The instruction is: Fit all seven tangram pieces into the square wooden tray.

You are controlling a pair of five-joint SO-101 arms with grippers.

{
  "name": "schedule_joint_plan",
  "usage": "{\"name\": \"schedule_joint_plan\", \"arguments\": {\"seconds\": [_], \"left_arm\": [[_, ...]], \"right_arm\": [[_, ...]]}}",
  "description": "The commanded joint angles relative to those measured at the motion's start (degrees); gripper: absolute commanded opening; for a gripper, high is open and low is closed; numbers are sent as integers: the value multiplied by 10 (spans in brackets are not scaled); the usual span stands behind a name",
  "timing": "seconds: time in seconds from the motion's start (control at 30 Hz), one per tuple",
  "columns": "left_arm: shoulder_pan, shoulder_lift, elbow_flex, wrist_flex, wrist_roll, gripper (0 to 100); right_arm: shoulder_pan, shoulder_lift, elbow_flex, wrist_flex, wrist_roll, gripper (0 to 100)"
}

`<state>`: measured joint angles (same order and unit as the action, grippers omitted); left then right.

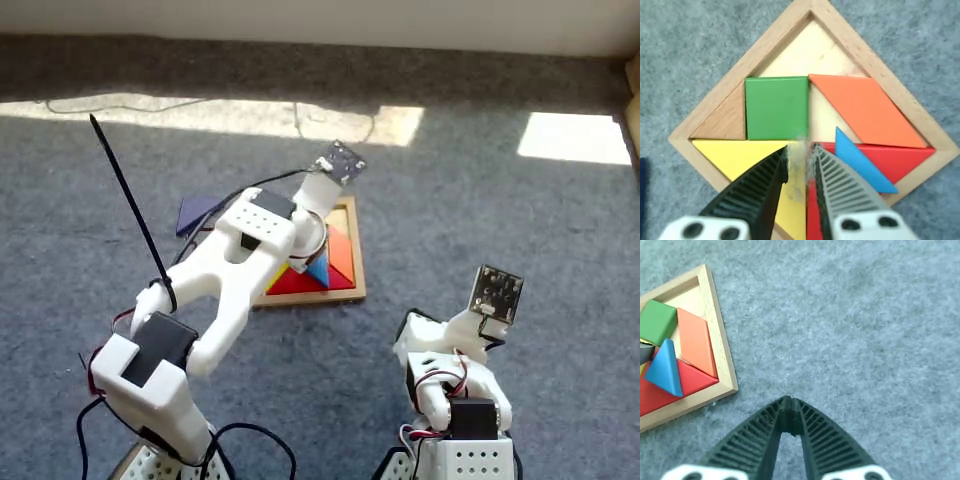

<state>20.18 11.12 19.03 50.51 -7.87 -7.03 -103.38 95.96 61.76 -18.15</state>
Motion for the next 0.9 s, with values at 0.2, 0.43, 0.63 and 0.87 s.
{"name": "schedule_joint_plan", "arguments": {"seconds": [0.2,0.43,0.63,0.87], "left_arm": [[24,-61,-16,-10,6,91],[34,-180,58,10,6,94],[63,-207,129,10,6,95],[63,-168,134,-9,36,95]], "right_arm": [[7,-1,71,0,3,5],[7,-1,71,0,3,5],[7,-1,71,0,3,5],[7,-1,71,0,3,5]]}}
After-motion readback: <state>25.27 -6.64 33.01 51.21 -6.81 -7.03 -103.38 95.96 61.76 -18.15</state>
